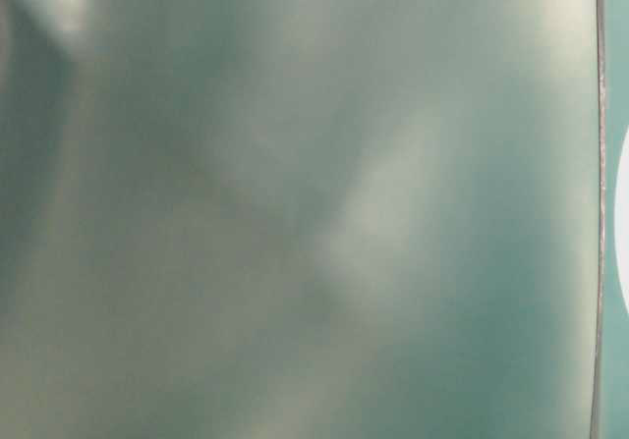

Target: Scoop the yellow hexagonal prism block from the bowl with a spoon using the right arm.

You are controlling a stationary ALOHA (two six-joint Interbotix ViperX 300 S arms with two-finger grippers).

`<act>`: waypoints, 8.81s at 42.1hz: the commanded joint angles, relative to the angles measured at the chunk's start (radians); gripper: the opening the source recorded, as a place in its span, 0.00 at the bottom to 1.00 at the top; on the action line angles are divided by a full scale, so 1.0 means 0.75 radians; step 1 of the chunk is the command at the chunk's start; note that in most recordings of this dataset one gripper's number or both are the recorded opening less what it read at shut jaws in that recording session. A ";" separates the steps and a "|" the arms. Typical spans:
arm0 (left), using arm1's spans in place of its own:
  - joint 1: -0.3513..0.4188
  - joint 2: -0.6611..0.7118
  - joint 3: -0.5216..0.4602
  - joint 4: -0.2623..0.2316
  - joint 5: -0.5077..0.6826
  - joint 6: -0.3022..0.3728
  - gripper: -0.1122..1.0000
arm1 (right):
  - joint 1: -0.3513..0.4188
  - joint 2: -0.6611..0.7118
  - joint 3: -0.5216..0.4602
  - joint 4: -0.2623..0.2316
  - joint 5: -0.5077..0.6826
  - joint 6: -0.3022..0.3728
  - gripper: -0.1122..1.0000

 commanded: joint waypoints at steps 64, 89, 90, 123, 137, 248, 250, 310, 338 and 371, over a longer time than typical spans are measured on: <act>-0.002 0.006 -0.045 0.002 -0.014 0.002 0.10 | 0.020 -0.119 0.025 0.008 -0.025 -0.102 0.31; 0.000 0.018 -0.043 0.004 -0.045 0.002 0.10 | -0.317 -0.859 -0.108 0.010 0.845 -0.389 0.31; -0.002 0.018 -0.043 0.002 -0.045 0.004 0.10 | -0.340 -0.886 -0.125 0.008 0.908 -0.407 0.31; 0.000 0.033 -0.039 0.004 -0.043 0.002 0.10 | -0.972 -0.812 -0.914 -0.153 2.510 -0.556 0.31; -0.002 0.035 -0.039 0.002 -0.039 0.002 0.10 | -0.998 -0.536 -1.188 -0.288 2.808 -0.558 0.31; -0.002 0.029 -0.039 0.002 -0.039 0.000 0.10 | -0.972 -0.217 -1.325 -0.258 2.528 -0.569 0.31; 0.000 0.029 -0.039 0.004 -0.039 0.000 0.10 | -0.969 -0.223 -1.313 -0.247 2.506 -0.569 0.31; -0.002 0.027 -0.041 0.002 -0.045 0.000 0.10 | -0.949 -0.290 -1.172 -0.207 2.186 -0.569 0.31; 0.000 0.029 -0.039 0.002 -0.045 0.000 0.10 | -0.949 -0.295 -1.170 -0.207 2.166 -0.569 0.31; -0.002 0.033 -0.039 0.004 -0.041 0.000 0.10 | -0.949 -0.372 -1.113 -0.207 2.107 -0.562 0.31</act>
